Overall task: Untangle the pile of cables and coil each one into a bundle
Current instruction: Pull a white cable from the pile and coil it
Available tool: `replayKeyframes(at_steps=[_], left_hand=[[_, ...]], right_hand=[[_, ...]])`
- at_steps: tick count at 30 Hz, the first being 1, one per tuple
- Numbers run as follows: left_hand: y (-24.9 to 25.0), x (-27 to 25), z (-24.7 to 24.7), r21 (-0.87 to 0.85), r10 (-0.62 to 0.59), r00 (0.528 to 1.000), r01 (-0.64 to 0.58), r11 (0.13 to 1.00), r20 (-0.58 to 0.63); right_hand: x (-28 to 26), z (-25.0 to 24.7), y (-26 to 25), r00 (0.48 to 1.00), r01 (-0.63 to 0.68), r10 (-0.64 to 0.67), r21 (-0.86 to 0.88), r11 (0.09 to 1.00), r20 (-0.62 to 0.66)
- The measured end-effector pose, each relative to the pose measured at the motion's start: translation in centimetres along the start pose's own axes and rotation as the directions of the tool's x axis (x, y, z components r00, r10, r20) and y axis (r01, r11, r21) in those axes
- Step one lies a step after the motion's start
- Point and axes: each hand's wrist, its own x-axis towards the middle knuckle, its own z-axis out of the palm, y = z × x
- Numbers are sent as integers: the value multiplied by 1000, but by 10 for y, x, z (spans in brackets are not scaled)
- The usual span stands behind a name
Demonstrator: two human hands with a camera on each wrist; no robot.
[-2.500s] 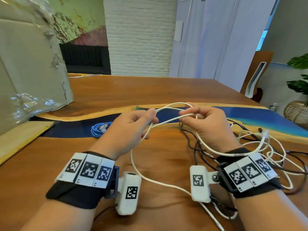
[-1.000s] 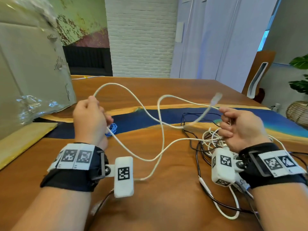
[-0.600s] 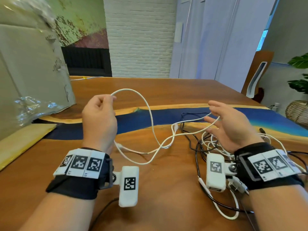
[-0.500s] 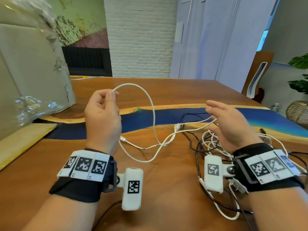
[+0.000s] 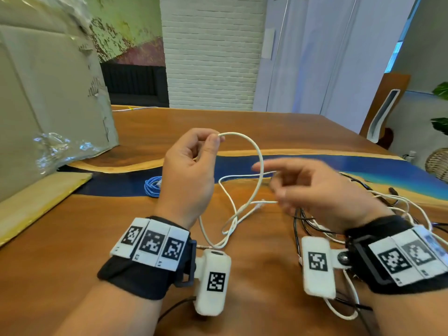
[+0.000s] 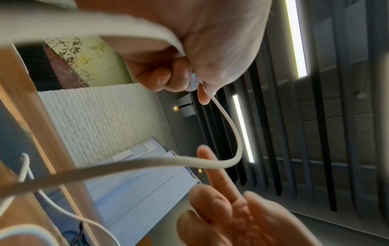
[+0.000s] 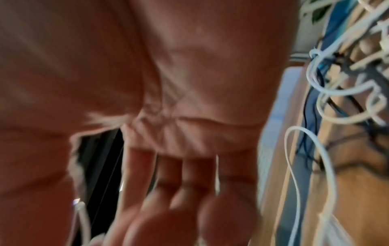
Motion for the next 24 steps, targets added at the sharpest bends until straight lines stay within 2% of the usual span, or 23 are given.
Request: replayKeyframes(at_steps=[1,2,3,4,6,7,9,11,14,16,18,21,24], left_hand=[[0,-1,1,-1,-5,1000,5,1000,-1],[-1,-1,2,-4,-8,1000,8,1000,-3],[-1,-1,2,-7,-9,1000,9,1000,-3],[-1,-1,3,-8,-10,1000,10,1000,1],[0,-1,2,-7,-22,1000,22,1000,19],[1,0,1,-13,-40,999,41,999,26],[2,2,-4,-27,-108,993,109,994,41],[3,5,-9,-17,-181,981,183,983,72],[3,7,-14,89,-236,959,224,971,158],[2,5,-12,167,-265,938,231,959,222],[-1,3,-9,188,-278,930,236,953,241],[0,-1,-7,170,-200,953,163,972,228],[9,-5,0,31,-54,978,48,998,202]], right_hand=[[1,8,0,984,-38,42,-25,999,171],[2,17,2,956,-61,80,-75,995,282],[4,25,5,938,-61,105,-141,988,329],[6,34,8,939,-47,116,-216,975,324],[11,45,14,968,-55,116,-264,963,221],[12,46,16,984,-82,115,-225,971,134],[15,41,15,989,-123,121,-17,992,-88],[16,32,7,947,-61,124,213,975,-297],[15,21,-5,843,135,159,488,863,-514],[12,15,-11,786,268,194,606,749,-587],[10,9,-15,761,346,211,659,668,-614],[10,5,-13,759,362,199,656,662,-620],[13,9,-9,781,345,176,649,679,-599]])
